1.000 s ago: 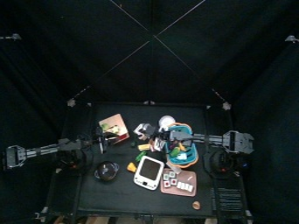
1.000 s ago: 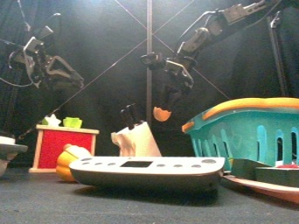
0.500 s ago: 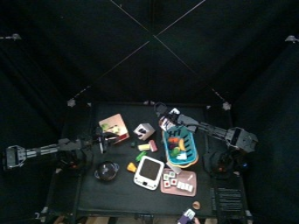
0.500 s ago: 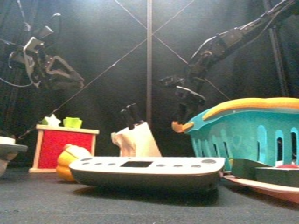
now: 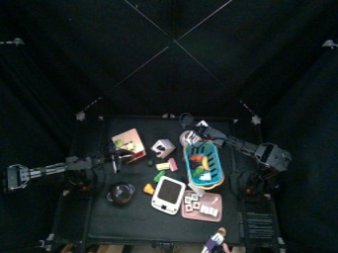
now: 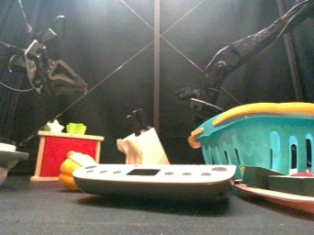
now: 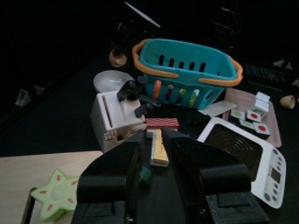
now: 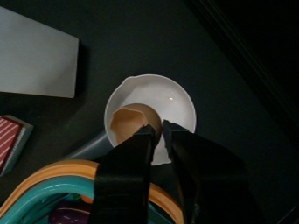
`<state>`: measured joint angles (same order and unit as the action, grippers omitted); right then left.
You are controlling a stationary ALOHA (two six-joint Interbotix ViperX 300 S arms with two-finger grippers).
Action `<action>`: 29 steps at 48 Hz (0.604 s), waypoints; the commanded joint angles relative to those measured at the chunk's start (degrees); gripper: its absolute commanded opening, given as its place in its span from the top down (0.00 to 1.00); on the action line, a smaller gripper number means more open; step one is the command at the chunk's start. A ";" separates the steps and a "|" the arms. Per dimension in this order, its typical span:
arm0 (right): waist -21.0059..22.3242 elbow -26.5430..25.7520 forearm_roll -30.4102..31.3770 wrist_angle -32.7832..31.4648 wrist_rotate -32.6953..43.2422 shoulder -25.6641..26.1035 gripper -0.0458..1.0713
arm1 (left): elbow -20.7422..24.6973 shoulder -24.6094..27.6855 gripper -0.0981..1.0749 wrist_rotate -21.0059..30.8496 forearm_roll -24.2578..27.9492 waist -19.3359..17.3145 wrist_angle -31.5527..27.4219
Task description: Place eggshell in pan
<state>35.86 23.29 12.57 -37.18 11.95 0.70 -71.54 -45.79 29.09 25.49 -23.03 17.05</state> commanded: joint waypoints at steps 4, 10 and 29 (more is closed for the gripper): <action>0.44 -0.62 0.26 0.18 -0.09 1.14 0.34 | 0.88 0.09 0.34 -0.09 -0.09 -0.18 0.18; 0.44 -0.26 0.44 0.09 -0.09 1.14 0.34 | 0.79 0.09 0.34 -0.09 -0.09 -0.09 0.18; 0.44 -0.44 0.70 -1.05 -0.26 1.41 0.34 | 0.79 0.09 0.34 -0.09 -0.18 -0.18 0.26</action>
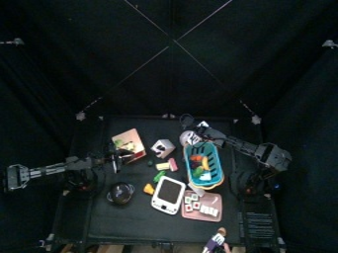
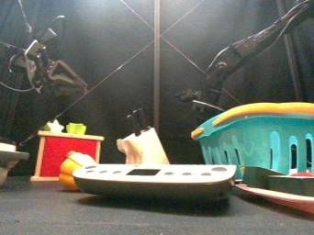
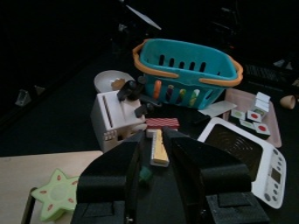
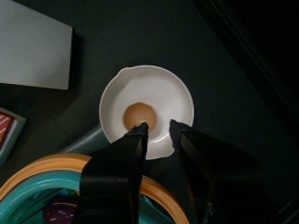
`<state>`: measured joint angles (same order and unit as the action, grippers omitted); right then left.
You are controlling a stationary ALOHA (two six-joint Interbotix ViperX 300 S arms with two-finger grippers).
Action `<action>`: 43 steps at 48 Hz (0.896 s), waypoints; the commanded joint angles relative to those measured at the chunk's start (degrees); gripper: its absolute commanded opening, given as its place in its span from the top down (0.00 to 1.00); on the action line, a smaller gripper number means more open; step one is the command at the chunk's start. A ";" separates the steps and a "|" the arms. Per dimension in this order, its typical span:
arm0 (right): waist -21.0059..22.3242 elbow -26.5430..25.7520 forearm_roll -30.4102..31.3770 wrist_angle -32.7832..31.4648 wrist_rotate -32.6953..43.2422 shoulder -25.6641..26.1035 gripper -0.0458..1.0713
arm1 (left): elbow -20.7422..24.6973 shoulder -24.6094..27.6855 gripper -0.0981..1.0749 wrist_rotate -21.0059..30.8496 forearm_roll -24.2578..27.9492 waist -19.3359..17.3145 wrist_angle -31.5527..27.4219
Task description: Place eggshell in pan
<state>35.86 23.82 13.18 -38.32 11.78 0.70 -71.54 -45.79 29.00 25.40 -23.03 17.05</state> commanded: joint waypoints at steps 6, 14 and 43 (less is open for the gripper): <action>0.35 -0.97 0.26 -0.09 -0.35 2.02 0.34 | 0.70 0.09 0.34 0.00 0.00 -0.18 0.18; 0.09 -0.88 0.09 -0.09 0.00 3.78 0.34 | 0.88 0.09 0.34 -0.09 0.09 -0.18 0.26; -13.45 9.05 -12.13 0.88 0.70 31.64 0.34 | 1.14 0.09 0.34 0.00 0.09 -0.18 0.18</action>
<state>25.66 31.03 4.04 -38.32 12.30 25.40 -71.46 -45.79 29.00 25.49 -23.03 17.05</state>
